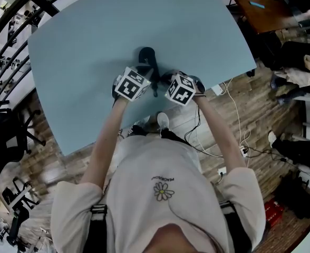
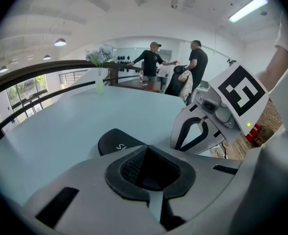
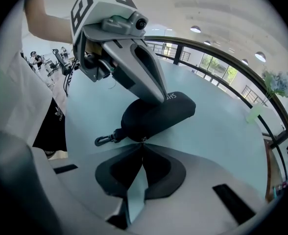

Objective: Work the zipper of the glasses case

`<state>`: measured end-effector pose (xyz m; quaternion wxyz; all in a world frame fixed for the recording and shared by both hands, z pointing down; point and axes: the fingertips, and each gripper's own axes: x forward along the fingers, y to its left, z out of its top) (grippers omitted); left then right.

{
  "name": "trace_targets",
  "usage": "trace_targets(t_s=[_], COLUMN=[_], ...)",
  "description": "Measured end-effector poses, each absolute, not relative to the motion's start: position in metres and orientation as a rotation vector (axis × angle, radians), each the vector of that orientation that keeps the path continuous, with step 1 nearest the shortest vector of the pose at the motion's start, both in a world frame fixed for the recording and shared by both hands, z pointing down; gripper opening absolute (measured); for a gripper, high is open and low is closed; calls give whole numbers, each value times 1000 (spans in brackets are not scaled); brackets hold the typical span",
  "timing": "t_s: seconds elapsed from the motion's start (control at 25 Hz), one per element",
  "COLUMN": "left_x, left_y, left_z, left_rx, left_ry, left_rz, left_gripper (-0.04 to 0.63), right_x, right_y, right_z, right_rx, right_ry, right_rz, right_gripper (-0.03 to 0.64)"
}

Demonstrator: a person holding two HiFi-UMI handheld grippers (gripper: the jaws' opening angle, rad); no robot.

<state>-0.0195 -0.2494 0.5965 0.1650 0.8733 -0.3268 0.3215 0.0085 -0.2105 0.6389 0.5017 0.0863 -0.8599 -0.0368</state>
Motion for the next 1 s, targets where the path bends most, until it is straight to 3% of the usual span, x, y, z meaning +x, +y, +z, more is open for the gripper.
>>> trace_targets(t_s=[0.56, 1.0], left_x=[-19, 22], left_y=[-247, -254], left_z=[596, 576], left_rx=[2555, 2746], left_ry=[-893, -781], left_rz=[1047, 1252], left_gripper=[17, 17], right_x=[-16, 103], right_y=[-174, -222], right_z=[638, 641], right_rx=[215, 403], right_ry=[-2028, -1740], right_rz=[-96, -323], right_gripper=[8, 8])
